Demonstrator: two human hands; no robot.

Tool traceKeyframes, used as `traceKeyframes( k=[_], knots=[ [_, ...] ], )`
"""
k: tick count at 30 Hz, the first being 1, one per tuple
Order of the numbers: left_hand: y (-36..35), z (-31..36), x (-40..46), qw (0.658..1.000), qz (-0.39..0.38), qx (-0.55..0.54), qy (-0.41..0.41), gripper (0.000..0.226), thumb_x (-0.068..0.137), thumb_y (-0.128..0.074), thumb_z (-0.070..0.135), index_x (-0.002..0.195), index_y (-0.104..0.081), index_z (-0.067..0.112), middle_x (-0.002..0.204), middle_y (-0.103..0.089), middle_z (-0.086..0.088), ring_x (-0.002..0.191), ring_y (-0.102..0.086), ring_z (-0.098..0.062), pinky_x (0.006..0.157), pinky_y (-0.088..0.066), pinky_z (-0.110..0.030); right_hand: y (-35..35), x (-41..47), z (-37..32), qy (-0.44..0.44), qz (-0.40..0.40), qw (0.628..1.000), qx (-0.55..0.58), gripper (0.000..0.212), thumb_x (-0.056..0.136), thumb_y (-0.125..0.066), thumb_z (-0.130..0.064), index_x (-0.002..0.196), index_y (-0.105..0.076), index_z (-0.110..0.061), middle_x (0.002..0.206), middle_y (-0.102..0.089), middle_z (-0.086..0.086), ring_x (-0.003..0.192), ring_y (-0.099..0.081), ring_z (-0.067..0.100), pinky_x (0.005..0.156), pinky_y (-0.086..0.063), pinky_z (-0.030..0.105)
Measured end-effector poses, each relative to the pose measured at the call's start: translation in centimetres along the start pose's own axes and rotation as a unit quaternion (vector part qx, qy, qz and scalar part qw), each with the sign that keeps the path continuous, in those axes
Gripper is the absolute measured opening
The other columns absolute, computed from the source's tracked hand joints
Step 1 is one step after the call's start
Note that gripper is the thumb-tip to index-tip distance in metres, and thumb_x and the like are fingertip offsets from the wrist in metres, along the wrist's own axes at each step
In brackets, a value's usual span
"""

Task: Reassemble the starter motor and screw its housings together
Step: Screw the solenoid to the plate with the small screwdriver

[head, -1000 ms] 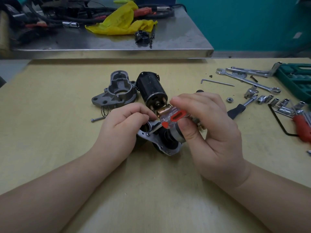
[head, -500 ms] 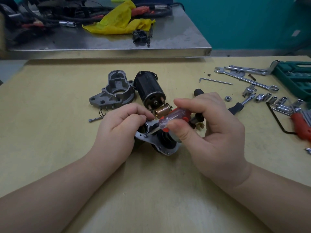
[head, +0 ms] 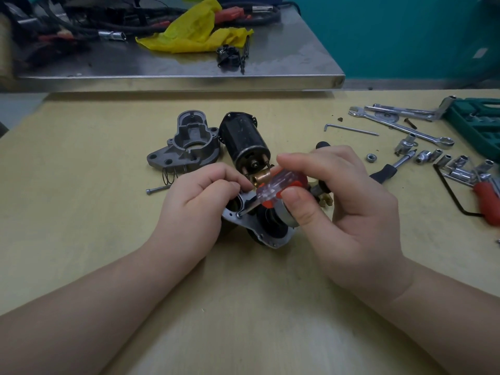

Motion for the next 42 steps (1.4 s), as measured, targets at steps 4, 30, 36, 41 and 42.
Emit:
traceKeyframes(
  k=[4, 30, 36, 41, 42],
  knots=[
    [-0.03, 0.06, -0.01, 1.0, 0.008, 0.0, -0.001, 0.028, 0.085, -0.053, 0.022, 0.078, -0.079, 0.03, 0.08, -0.075, 0.007, 0.083, -0.069, -0.008, 0.075, -0.047, -0.032, 0.13, 0.1, -0.11, -0.004, 0.008, 1.0, 0.0, 0.027, 0.098, -0.069, -0.02, 0.125, -0.066, -0.019, 0.111, -0.069, -0.014, 0.102, -0.064, 0.025, 0.079, -0.054, 0.037],
    [-0.03, 0.1, -0.24, 0.999, 0.032, 0.004, -0.001, 0.027, 0.084, -0.054, 0.023, 0.075, -0.078, 0.033, 0.079, -0.073, 0.01, 0.081, -0.066, -0.004, 0.073, -0.045, -0.031, 0.04, 0.18, -0.38, -0.037, 0.001, 0.998, -0.041, 0.022, 0.1, -0.063, -0.023, 0.122, -0.064, -0.019, 0.103, -0.064, -0.009, 0.097, -0.064, 0.017, 0.082, -0.052, 0.027],
    [0.01, -0.07, -0.29, 0.999, 0.04, -0.003, -0.001, 0.027, 0.084, -0.054, 0.022, 0.078, -0.079, 0.031, 0.081, -0.075, 0.006, 0.087, -0.07, -0.016, 0.078, -0.054, -0.041, 0.05, -0.15, -0.73, -0.07, 0.015, 0.997, -0.043, 0.023, 0.099, -0.07, -0.024, 0.122, -0.067, -0.018, 0.101, -0.069, 0.003, 0.095, -0.067, 0.016, 0.079, -0.055, 0.029],
    [-0.01, -0.01, -0.31, 0.999, 0.036, 0.004, -0.013, 0.026, 0.084, -0.055, 0.022, 0.079, -0.079, 0.031, 0.08, -0.074, 0.005, 0.085, -0.069, -0.017, 0.076, -0.053, -0.04, 0.01, -0.41, -0.81, -0.056, 0.027, 0.997, -0.045, 0.023, 0.1, -0.07, -0.021, 0.122, -0.069, -0.015, 0.102, -0.069, -0.002, 0.095, -0.067, 0.02, 0.08, -0.054, 0.03],
    [-0.02, 0.0, -0.32, 0.999, 0.029, 0.003, -0.016, 0.026, 0.085, -0.055, 0.022, 0.08, -0.079, 0.03, 0.08, -0.074, 0.005, 0.085, -0.069, -0.018, 0.076, -0.053, -0.04, 0.08, -0.6, -0.88, -0.044, 0.03, 0.997, -0.051, 0.023, 0.1, -0.067, -0.021, 0.122, -0.07, -0.013, 0.101, -0.068, -0.004, 0.095, -0.066, 0.021, 0.08, -0.053, 0.032]
  ],
)
Point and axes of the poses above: each hand's wrist, its own x-axis towards the middle knuckle, its own y-axis out of the back of the hand, z = x × y, the point moved 6 cm from there along x, towards the middle knuckle
